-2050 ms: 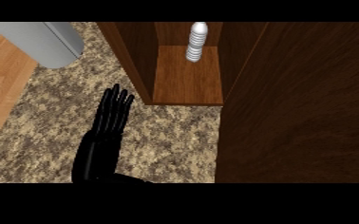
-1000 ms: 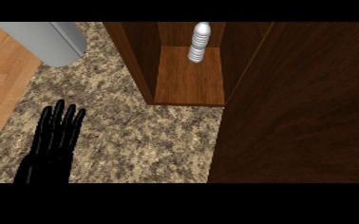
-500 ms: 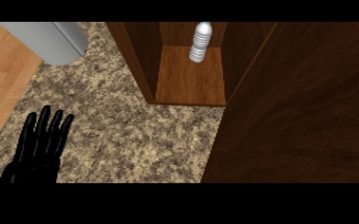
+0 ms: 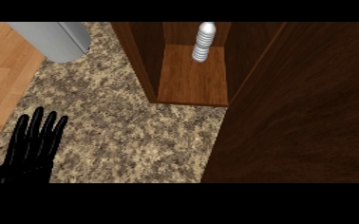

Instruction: Pick up the bottled water, place it into the cabinet and close the cabinet

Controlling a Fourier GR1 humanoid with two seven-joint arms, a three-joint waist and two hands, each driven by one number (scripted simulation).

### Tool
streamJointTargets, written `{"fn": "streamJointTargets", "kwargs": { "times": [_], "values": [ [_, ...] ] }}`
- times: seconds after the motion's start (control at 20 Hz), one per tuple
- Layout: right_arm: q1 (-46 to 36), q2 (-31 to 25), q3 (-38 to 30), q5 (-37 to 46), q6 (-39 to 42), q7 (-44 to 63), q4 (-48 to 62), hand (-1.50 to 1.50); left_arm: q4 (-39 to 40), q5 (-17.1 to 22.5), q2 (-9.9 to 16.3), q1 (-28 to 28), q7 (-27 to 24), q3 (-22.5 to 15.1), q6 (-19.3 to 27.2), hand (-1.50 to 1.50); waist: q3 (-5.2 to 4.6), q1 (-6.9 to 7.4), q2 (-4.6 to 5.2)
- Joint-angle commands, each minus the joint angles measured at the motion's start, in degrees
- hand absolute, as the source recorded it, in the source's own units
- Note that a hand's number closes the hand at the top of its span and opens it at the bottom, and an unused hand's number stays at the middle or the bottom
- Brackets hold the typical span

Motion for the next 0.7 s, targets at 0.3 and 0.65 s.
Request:
{"fn": "streamJointTargets", "kwargs": {
  "times": [0.3, 0.65],
  "values": [
    [-5.4, 9.5, 2.6, 1.9, -8.5, 2.2, 6.2, 1.5, -0.1, 1.0, 0.9, 0.5, -0.6, 1.6, -2.1, -1.5, -0.1, 1.4, 0.62],
    [-5.0, 9.6, 1.9, -3.1, -8.8, 1.5, 8.3, 1.5, 0.0, 2.2, 2.4, 0.4, 0.0, 2.8, -4.1, -1.5, 0.01, 2.72, 1.54]
  ]
}}
